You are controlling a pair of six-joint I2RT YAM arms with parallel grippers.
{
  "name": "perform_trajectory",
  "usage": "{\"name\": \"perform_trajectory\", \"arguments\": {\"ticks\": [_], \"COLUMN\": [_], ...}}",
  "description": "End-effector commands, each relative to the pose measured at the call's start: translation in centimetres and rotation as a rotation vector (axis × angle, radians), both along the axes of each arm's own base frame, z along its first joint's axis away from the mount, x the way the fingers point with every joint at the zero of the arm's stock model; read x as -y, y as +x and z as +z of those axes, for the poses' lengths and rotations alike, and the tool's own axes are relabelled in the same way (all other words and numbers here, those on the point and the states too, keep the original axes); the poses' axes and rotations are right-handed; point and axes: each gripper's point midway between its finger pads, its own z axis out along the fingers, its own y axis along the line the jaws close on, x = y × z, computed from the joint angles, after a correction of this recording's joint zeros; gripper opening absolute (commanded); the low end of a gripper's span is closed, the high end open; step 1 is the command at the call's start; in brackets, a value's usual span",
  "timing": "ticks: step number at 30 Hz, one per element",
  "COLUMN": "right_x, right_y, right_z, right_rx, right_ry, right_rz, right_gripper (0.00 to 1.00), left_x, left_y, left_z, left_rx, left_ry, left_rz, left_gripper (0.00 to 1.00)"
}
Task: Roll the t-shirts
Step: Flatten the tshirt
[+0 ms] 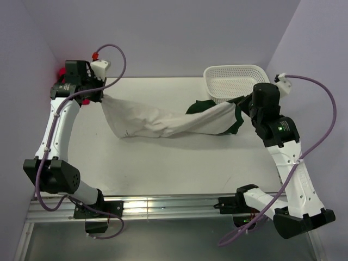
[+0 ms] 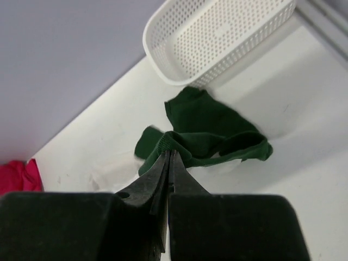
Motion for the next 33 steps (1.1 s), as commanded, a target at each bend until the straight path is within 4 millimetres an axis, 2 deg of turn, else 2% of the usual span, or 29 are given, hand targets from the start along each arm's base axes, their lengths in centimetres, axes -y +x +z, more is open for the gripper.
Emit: {"name": "perform_trajectory", "arguments": {"ticks": [1,2,4,5,7,9,10,12,13,15,16,18,19,20,21,22,23,24,27,30,32,33], "right_x": [2.3,2.6,3.3,3.6,4.2,4.3,4.2,3.9,3.5,2.4,2.0,0.9,0.5,0.1,-0.6,-1.1,-1.4,-1.8,-1.7,-1.3,-0.8,-0.7], "right_y": [-0.7,-0.8,-0.8,-0.9,-0.9,-1.2,-1.4,-1.4,-1.6,-1.9,-2.6,-3.1,-3.5,-4.7,-4.8,-6.0,-6.3,-6.8,-7.8,-8.9,-8.9,-9.2], "right_z": [2.6,3.2,3.7,4.1,4.1,3.5,1.7,-0.4,-4.4,-7.1,-11.9,-14.7,-16.4,-19.9,-21.0,-24.1,-24.9,-26.5,-27.8,-28.2,-27.3,-27.1], "right_rx": [0.022,0.034,0.043,0.050,0.052,0.045,0.017,0.001,-0.072,-0.071,-0.154,-0.148,-0.162,-0.218,-0.214,-0.266,-0.262,-0.281,-0.300,-0.309,-0.268,-0.271], "right_ry": [-0.068,-0.071,-0.064,-0.064,-0.061,-0.055,-0.047,-0.020,0.003,0.065,0.098,0.165,0.210,0.234,0.274,0.319,0.342,0.373,0.384,0.379,0.367,0.361], "right_rz": [-0.050,-0.054,-0.064,-0.070,-0.084,-0.090,-0.084,-0.079,-0.075,-0.041,-0.048,-0.019,-0.028,-0.025,-0.005,-0.014,-0.006,-0.008,-0.023,-0.040,-0.058,-0.063], "right_gripper": [0.00,0.00,0.00,0.00,0.00,0.00,0.00,0.00,0.00,0.00,0.00,0.00,0.00,0.00,0.00,0.00,0.00,0.00,0.02,0.21,0.35,0.38], "left_x": [-2.4,-2.7,-4.4,-4.8,-5.7,-6.0,-6.4,-6.2,-6.1,-6.3,-6.6,-7.0,-7.1,-7.2,-7.4,-7.6,-8.0,-8.3,-8.6,-8.7,-8.6,-8.4], "left_y": [1.3,1.6,2.2,2.4,2.7,2.7,2.4,1.7,1.0,0.4,-1.2,-2.6,-4.2,-5.0,-5.8,-7.2,-7.7,-8.6,-9.5,-10.1,-10.2,-10.2], "left_z": [3.6,4.8,5.2,6.4,7.4,7.1,6.3,4.9,2.1,-0.7,-4.2,-6.9,-9.9,-11.2,-12.2,-14.4,-15.2,-16.6,-17.9,-18.8,-19.0,-19.2], "left_rx": [0.077,0.103,0.104,0.125,0.139,0.127,0.108,0.074,0.006,-0.028,-0.104,-0.149,-0.218,-0.251,-0.270,-0.321,-0.334,-0.367,-0.406,-0.432,-0.437,-0.440], "left_ry": [0.013,0.012,0.008,0.007,0.000,-0.004,-0.004,0.006,0.009,0.049,0.065,0.110,0.113,0.119,0.137,0.138,0.155,0.158,0.156,0.142,0.133,0.122], "left_rz": [0.058,0.066,0.109,0.116,0.133,0.128,0.130,0.094,0.083,0.051,0.052,0.018,0.005,-0.009,-0.032,-0.037,-0.049,-0.048,-0.061,-0.063,-0.063,-0.067], "left_gripper": [0.00,0.00,0.00,0.00,0.00,0.00,0.00,0.00,0.00,0.00,0.00,0.00,0.00,0.00,0.00,0.00,0.00,0.00,0.00,0.00,0.00,0.00]}}
